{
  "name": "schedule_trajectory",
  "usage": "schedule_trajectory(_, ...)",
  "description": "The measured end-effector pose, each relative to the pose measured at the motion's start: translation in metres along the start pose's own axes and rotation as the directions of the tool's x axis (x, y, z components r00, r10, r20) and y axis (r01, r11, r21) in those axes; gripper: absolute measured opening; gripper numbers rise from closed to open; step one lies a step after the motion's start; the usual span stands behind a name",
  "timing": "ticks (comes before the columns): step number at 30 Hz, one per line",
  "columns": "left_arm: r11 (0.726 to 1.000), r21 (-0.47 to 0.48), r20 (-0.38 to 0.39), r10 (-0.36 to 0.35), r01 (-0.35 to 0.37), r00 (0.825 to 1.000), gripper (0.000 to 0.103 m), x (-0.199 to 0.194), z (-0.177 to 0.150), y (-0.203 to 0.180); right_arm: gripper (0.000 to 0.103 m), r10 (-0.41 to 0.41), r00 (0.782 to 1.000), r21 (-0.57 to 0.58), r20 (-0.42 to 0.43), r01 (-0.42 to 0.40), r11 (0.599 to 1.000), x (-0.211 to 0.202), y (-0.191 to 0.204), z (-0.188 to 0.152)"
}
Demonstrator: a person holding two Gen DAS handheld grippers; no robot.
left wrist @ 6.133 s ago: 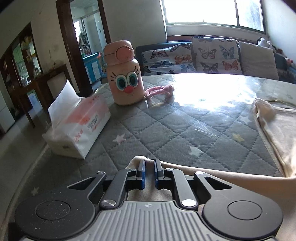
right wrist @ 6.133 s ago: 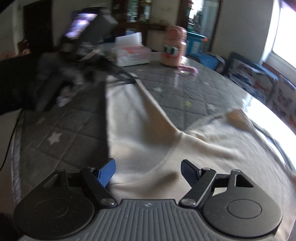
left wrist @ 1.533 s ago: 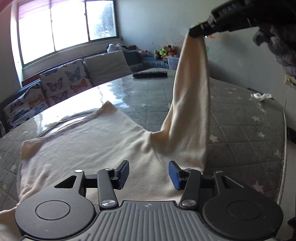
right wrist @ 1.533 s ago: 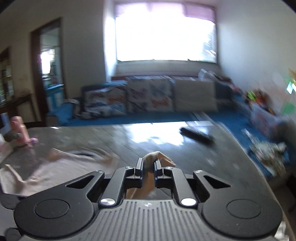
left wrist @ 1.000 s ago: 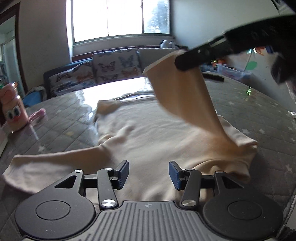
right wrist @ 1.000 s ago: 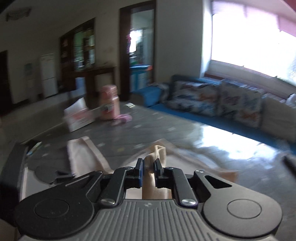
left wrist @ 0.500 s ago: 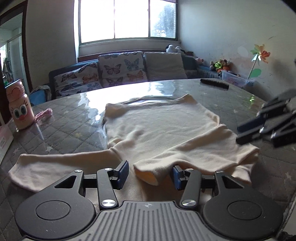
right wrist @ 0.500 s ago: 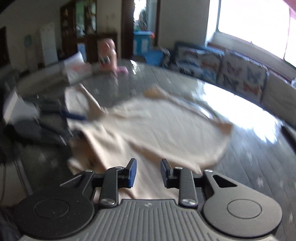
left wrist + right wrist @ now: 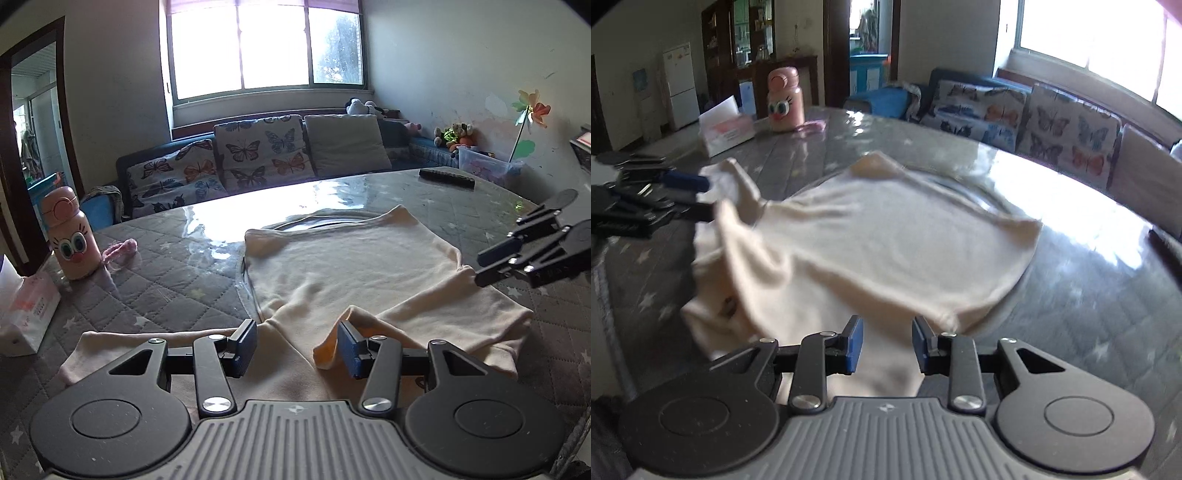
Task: Fold clothes
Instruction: 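Release the folded sleeve from the right gripper and withdraw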
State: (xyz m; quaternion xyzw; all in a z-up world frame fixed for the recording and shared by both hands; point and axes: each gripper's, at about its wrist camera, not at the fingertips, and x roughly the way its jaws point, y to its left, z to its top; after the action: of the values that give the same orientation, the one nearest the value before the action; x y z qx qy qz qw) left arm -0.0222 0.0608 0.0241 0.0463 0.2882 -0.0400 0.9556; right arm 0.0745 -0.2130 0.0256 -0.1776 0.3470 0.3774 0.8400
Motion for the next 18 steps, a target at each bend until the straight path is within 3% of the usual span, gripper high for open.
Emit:
schedule_trajectory(4,1.0,-0.004,-0.003,0.004,-0.004,1.0,0.054,0.001,0.003,0.002,0.029,-0.013,1.0,-0.063,-0.017,0.011,0.998,0.019,-0.007,0.01)
schedule_trajectory(6,1.0,-0.009,0.006,0.008,-0.008,1.0,0.07,-0.001,0.005,0.004,0.029,-0.002,0.999,-0.1,-0.037,-0.002,0.995,0.03,-0.009,0.012)
schedule_trajectory(8,1.0,-0.008,0.011,0.012,-0.012,1.0,0.078,-0.001,0.007,0.005,0.029,0.009,0.998,-0.122,-0.057,-0.015,0.992,0.037,-0.011,0.014)
schedule_trajectory(11,1.0,0.006,-0.01,-0.001,0.001,1.0,0.078,0.005,0.005,0.001,0.029,0.035,0.995,-0.135,-0.09,-0.047,0.99,0.046,-0.016,0.014)
schedule_trajectory(13,1.0,0.015,-0.028,-0.024,0.024,0.999,0.076,0.012,0.003,-0.003,0.027,0.051,0.994,-0.147,-0.098,-0.065,0.987,0.048,-0.017,0.013)
schedule_trajectory(15,0.998,0.027,-0.047,-0.05,0.051,0.998,0.065,0.02,0.002,-0.009,0.026,0.061,0.993,-0.149,-0.102,-0.076,0.986,0.048,-0.019,0.013)
schedule_trajectory(18,0.997,0.036,-0.082,-0.07,0.073,0.994,0.049,0.036,0.001,-0.014,0.012,0.072,0.992,-0.148,-0.106,-0.088,0.985,0.048,-0.021,0.012)
